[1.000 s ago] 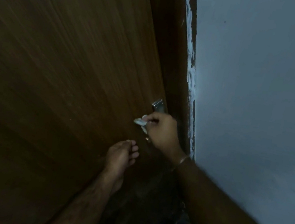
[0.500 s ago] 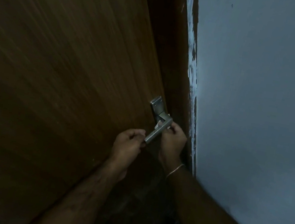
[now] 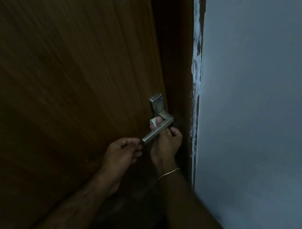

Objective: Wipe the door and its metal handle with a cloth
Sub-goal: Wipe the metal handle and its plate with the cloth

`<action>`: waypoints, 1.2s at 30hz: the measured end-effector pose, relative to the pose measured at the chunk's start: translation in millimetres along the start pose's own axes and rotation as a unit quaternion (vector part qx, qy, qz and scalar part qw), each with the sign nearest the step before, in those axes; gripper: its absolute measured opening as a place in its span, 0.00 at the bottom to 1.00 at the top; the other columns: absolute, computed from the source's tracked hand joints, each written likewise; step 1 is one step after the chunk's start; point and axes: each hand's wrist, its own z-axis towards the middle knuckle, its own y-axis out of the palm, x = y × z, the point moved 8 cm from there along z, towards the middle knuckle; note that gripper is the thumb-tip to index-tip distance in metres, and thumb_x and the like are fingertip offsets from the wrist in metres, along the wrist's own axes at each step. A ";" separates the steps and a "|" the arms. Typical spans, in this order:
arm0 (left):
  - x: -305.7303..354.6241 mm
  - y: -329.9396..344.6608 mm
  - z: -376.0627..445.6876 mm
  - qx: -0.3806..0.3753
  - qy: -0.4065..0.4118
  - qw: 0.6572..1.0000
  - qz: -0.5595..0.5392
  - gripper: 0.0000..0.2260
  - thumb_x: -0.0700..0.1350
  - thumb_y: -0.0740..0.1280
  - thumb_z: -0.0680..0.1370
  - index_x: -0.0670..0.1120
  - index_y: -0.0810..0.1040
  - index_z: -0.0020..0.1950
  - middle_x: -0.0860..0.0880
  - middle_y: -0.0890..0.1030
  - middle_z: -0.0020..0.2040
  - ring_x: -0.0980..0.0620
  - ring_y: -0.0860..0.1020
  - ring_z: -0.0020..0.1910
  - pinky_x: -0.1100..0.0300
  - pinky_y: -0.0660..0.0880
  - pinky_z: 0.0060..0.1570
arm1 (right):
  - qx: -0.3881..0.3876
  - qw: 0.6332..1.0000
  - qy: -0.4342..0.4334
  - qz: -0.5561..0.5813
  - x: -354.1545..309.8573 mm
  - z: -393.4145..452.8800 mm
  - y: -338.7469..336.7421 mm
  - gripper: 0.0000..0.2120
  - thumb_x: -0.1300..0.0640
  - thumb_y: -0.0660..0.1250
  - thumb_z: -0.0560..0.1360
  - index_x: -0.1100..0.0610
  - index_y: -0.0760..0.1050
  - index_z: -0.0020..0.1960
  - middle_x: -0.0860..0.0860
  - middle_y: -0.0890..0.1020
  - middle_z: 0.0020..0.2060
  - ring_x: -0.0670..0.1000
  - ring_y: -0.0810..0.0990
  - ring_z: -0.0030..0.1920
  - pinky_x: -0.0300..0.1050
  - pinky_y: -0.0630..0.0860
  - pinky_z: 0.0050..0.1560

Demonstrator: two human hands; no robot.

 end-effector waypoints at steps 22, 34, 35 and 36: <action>23.0 6.6 -23.4 0.010 -0.013 1.000 -0.002 0.08 0.44 0.63 0.82 0.50 0.80 0.58 0.49 0.82 0.54 0.50 0.81 0.54 0.51 0.78 0.58 | -0.182 0.691 -0.410 -0.566 -97.9 -37.0 32.7 0.07 0.62 0.68 0.75 0.53 0.78 0.50 0.45 0.78 0.50 0.40 0.76 0.51 0.29 0.73 0.50; 14.7 4.5 -31.3 0.048 -0.099 0.988 -0.106 0.15 0.51 0.57 0.83 0.46 0.79 0.60 0.45 0.83 0.54 0.46 0.80 0.53 0.50 0.74 0.50 | -0.359 0.525 -0.206 -0.744 7.2 -102.0 35.7 0.12 0.61 0.70 0.74 0.56 0.79 0.57 0.51 0.80 0.56 0.49 0.79 0.56 0.41 0.75 0.55; 11.9 2.1 -33.0 0.046 -0.109 0.987 -0.108 0.17 0.53 0.56 0.84 0.46 0.78 0.62 0.45 0.83 0.56 0.46 0.79 0.56 0.49 0.73 0.50 | -0.386 0.535 -0.160 -0.735 11.2 -106.6 20.0 0.10 0.62 0.69 0.75 0.56 0.80 0.56 0.52 0.81 0.56 0.49 0.80 0.56 0.46 0.77 0.58; 11.3 0.2 -33.6 0.045 -0.111 0.987 -0.105 0.18 0.54 0.55 0.84 0.46 0.77 0.63 0.45 0.82 0.57 0.46 0.79 0.58 0.49 0.73 0.52 | -0.372 0.584 -0.135 -0.709 0.4 -104.4 7.6 0.09 0.62 0.70 0.75 0.57 0.82 0.54 0.52 0.82 0.54 0.50 0.81 0.54 0.49 0.78 0.57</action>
